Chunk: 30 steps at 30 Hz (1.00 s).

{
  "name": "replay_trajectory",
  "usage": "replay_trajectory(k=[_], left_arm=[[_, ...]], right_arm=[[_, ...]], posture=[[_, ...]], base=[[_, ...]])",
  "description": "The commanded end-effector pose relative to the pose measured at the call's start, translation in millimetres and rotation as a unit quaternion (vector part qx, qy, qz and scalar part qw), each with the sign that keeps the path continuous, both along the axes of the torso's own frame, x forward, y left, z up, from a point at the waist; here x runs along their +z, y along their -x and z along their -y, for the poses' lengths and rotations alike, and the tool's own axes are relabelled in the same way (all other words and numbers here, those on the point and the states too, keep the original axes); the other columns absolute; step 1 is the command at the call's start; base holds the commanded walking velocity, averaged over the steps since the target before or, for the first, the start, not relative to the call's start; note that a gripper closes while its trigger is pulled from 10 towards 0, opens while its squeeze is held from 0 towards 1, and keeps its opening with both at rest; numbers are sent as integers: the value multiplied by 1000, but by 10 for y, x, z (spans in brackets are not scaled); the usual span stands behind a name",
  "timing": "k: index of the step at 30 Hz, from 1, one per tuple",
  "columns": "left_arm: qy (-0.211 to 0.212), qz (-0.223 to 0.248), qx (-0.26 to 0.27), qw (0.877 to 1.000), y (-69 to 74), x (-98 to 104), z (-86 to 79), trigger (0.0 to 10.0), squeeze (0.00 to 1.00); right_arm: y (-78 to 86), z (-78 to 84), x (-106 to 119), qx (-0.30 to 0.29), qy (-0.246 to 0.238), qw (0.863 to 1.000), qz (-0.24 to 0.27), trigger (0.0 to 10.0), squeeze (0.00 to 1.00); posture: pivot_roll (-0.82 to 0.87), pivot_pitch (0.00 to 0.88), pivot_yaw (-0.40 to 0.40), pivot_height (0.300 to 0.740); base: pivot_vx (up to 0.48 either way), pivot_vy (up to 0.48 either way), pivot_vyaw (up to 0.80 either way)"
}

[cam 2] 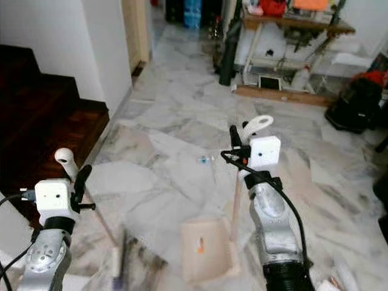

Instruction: Sweep floor

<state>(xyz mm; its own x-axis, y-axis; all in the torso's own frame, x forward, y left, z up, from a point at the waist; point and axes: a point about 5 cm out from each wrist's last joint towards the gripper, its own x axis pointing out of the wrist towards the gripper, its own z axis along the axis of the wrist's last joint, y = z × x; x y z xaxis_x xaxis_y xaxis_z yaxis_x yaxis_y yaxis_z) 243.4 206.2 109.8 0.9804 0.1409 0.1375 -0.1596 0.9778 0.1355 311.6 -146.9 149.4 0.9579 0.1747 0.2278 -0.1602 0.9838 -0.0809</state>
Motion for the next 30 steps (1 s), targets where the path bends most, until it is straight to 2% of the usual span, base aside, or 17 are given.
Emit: replay_trajectory(k=[1,10,16,26,30], left_arm=[[-13,21,-11,1000,-31,92,17,10000,0],[-20,27,-12,999,-98,178,-31,10000,0],[-20,31,-4,999,-110,220,-73,10000,0],[-14,33,2,999,-142,248,-94,10000,0],[-12,31,-2,999,-169,246,-74,10000,0]], right_arm=[[9,96,128,-22,-13,999,31,10000,0],[-23,67,95,-26,-18,999,24,10000,0],[-57,49,136,-33,-21,999,27,10000,0],[-20,213,90,-59,-3,998,20,10000,0],[6,304,-33,-77,3,997,1,10000,0]], posture=[[-15,0,-13,740],[-1,8,6,740],[4,55,9,740],[-13,93,15,740],[-19,99,18,740]], base=[[334,0,0],[332,0,0],[322,0,0],[312,0,0],[308,0,0]])
